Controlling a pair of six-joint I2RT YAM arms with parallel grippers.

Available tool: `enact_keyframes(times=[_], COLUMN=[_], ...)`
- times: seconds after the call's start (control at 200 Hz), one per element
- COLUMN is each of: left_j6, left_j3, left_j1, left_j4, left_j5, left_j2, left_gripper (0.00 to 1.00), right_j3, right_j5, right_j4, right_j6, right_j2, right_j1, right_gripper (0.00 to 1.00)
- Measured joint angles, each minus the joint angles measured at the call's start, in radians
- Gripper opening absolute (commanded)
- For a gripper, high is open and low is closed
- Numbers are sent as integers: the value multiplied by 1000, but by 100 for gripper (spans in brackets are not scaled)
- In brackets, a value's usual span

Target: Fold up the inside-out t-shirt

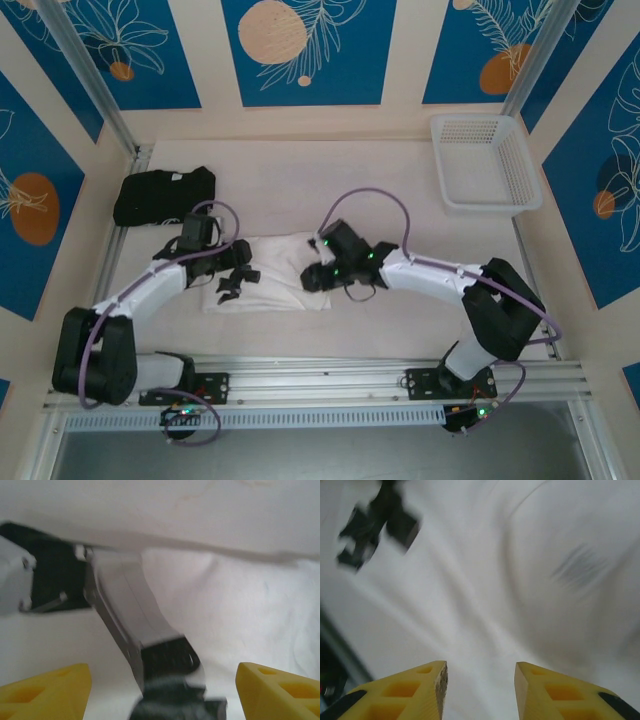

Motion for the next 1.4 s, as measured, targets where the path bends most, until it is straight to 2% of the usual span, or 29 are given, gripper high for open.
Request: enact_keyframes(times=[0.11,0.27,0.505,0.6,0.73,0.795,0.86,0.94,1.005,1.035,1.095,1.135,1.19,1.245,1.4], left_j6=[-13,-20,-32,-84,-193,-236,-253,-244,-212,-194,-175,-167,-156,-140,-70], left_j3=[35,27,-135,-216,-293,-296,-290,-261,-219,-198,-162,-142,-98,-40,128], left_j1=[47,63,33,-56,-296,-386,-426,-434,-421,-399,-301,-215,-105,-39,16], left_j4=[43,52,34,32,76,92,96,81,66,65,87,114,146,171,192], left_j5=[23,55,129,151,171,188,193,190,175,174,193,212,225,226,235], left_j2=[100,138,-20,-109,-216,-239,-265,-320,-372,-389,-387,-360,-268,-151,200], left_gripper=[75,74,73,73,73,73,75,80,84,84,83,83,85,85,84], right_j3=[-57,-42,124,257,477,579,634,646,619,599,549,527,508,498,519], right_j5=[-31,-18,5,18,9,2,-6,-26,-45,-50,-56,-55,-54,-51,-48], right_j4=[32,14,-28,-48,-79,-97,-101,-97,-87,-83,-76,-77,-77,-81,-112], right_j6=[51,79,49,6,-60,-94,-127,-158,-168,-167,-161,-154,-132,-118,-86], right_j2=[25,126,255,348,486,534,542,513,475,454,413,398,393,394,425], right_j1=[49,27,-193,-269,-326,-338,-341,-349,-356,-363,-383,-397,-412,-426,-431], right_gripper=[39,36,36,37,37,39,41,44,48,54,66,69,74,76,77])
